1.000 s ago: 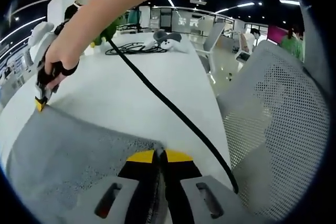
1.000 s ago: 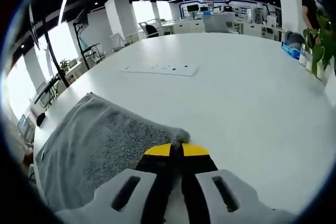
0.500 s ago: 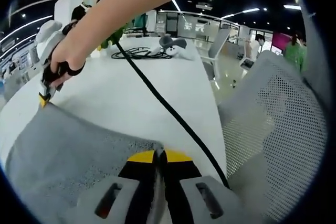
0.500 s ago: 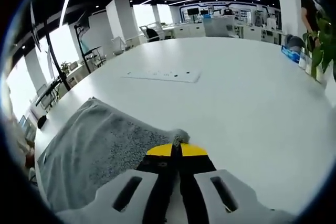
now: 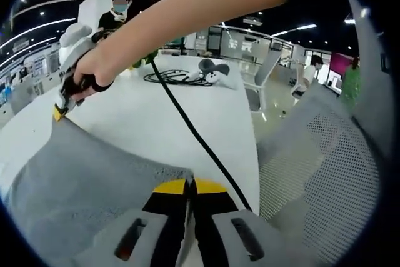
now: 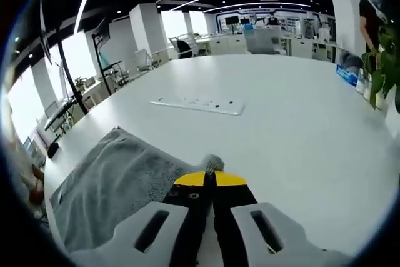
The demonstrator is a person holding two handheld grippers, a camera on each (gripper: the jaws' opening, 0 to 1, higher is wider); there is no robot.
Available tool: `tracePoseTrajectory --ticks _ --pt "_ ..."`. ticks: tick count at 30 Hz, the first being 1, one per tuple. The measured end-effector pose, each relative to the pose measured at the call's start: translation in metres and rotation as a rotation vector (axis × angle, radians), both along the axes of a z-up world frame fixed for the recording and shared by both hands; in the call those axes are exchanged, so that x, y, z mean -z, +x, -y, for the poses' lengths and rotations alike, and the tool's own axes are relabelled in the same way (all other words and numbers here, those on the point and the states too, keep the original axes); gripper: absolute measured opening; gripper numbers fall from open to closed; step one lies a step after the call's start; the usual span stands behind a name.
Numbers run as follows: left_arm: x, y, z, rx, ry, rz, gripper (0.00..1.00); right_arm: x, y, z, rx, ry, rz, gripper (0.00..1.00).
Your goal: Fold the towel on the table until its edges align and the towel forms a compact rectangular stack.
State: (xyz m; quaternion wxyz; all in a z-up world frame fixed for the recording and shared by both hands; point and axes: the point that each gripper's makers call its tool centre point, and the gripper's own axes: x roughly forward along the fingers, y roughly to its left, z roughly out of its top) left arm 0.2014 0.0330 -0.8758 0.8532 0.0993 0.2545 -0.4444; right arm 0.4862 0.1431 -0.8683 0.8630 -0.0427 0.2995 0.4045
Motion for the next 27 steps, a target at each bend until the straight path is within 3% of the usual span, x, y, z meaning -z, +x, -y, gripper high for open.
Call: tracePoseTrajectory --ticks 6,9,13,19,27 --pt "-0.009 -0.001 -0.005 -0.033 -0.020 0.018 0.03 -0.017 -0.004 -0.010 -0.016 0.010 0.023 0.00" --pt "-0.014 0.000 -0.009 -0.071 -0.073 0.009 0.02 -0.024 -0.005 -0.015 -0.025 0.010 0.034 0.00" --pt "-0.019 -0.002 -0.017 -0.095 -0.087 0.009 0.02 -0.035 -0.007 -0.020 -0.035 0.012 0.050 0.00" --pt "-0.036 -0.007 -0.033 -0.178 -0.156 0.001 0.02 -0.044 -0.008 -0.026 -0.042 0.007 0.065 0.00" --pt "-0.057 -0.010 -0.046 -0.213 -0.187 0.030 0.02 -0.063 -0.011 -0.040 -0.049 0.027 0.083 0.00"
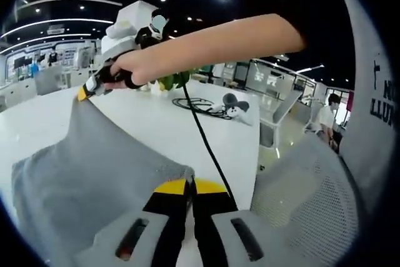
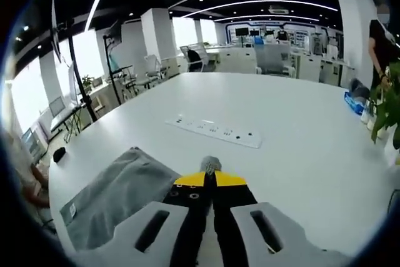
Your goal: Fold the towel on the table until its edges align and the towel forms a compact rectangular stack.
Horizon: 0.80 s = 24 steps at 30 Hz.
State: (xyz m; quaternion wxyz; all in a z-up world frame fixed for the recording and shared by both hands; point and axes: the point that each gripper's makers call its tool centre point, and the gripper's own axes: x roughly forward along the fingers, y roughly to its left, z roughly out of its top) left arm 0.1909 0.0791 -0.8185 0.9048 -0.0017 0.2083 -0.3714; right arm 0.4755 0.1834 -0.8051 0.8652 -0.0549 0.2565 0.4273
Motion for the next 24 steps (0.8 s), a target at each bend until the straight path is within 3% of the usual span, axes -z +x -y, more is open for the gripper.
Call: tracePoseTrajectory --ticks 10,24 --pt "-0.028 -0.006 -0.021 -0.060 -0.023 0.042 0.02 -0.029 -0.009 -0.025 -0.015 0.025 0.040 0.00" --pt "-0.042 -0.018 -0.050 -0.145 -0.062 0.053 0.02 -0.050 -0.023 -0.049 -0.035 0.036 0.070 0.00"
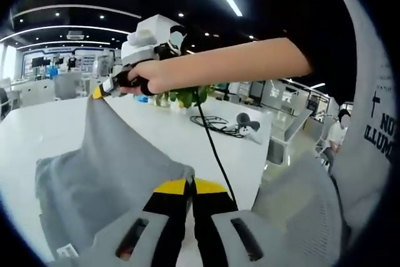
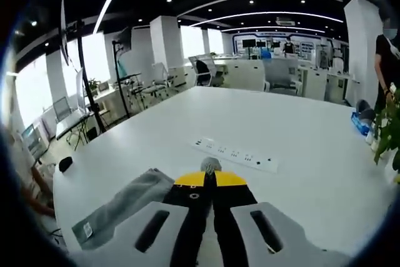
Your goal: Fold the towel on the table until its edges align and the towel forms a compact rectangular stack.
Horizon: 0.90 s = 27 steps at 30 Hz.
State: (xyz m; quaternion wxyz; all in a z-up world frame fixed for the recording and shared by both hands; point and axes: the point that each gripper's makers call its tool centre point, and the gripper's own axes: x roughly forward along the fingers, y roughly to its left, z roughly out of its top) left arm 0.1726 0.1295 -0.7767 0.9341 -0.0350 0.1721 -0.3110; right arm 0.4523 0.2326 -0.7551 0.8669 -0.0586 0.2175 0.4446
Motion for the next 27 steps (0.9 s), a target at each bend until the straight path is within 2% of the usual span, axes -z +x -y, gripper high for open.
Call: tracePoseTrajectory --ticks 9,14,27 --pt "-0.011 -0.004 -0.010 -0.026 -0.018 0.015 0.02 -0.007 -0.001 -0.006 0.010 0.005 0.005 0.00" --pt "-0.016 -0.006 -0.020 -0.044 -0.008 0.045 0.02 -0.011 -0.004 -0.015 0.005 0.004 0.010 0.00" --pt "-0.017 -0.016 -0.052 -0.130 -0.020 0.033 0.02 -0.013 -0.013 -0.047 -0.010 0.017 0.002 0.00"
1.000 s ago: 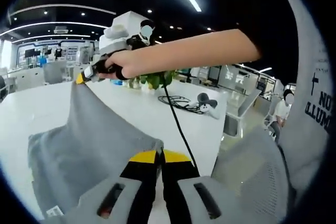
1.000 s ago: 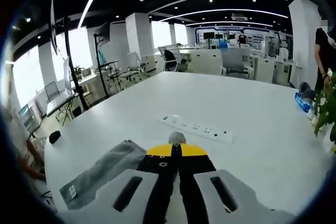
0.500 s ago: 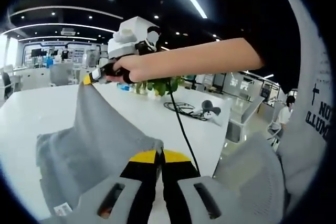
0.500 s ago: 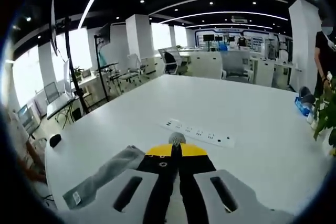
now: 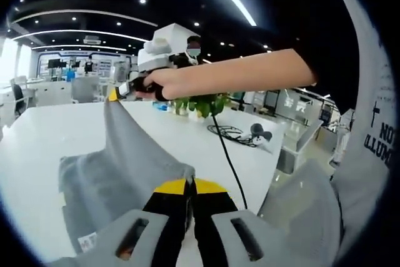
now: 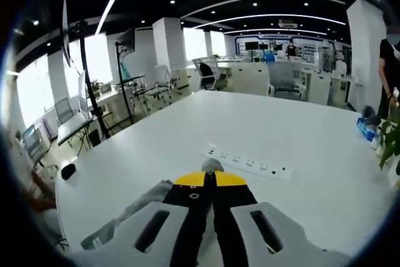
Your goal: Fold the towel on the table until its edges align and the towel forms a compact rectangular stack.
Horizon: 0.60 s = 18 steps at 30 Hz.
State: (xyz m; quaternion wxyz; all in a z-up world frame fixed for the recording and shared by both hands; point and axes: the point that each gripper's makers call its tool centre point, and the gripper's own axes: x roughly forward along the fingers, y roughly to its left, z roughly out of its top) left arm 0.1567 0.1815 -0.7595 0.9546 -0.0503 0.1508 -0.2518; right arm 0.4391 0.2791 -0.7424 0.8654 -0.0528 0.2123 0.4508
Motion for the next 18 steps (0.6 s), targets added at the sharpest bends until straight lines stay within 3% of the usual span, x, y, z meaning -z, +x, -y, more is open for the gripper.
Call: tracePoseTrajectory --ticks 9,18 --pt "0.002 -0.007 -0.024 -0.069 0.012 0.009 0.02 0.005 -0.007 -0.022 -0.020 0.001 -0.010 0.00" --pt "0.019 -0.017 -0.051 -0.174 0.006 -0.044 0.03 0.014 -0.017 -0.044 -0.046 -0.011 -0.026 0.00"
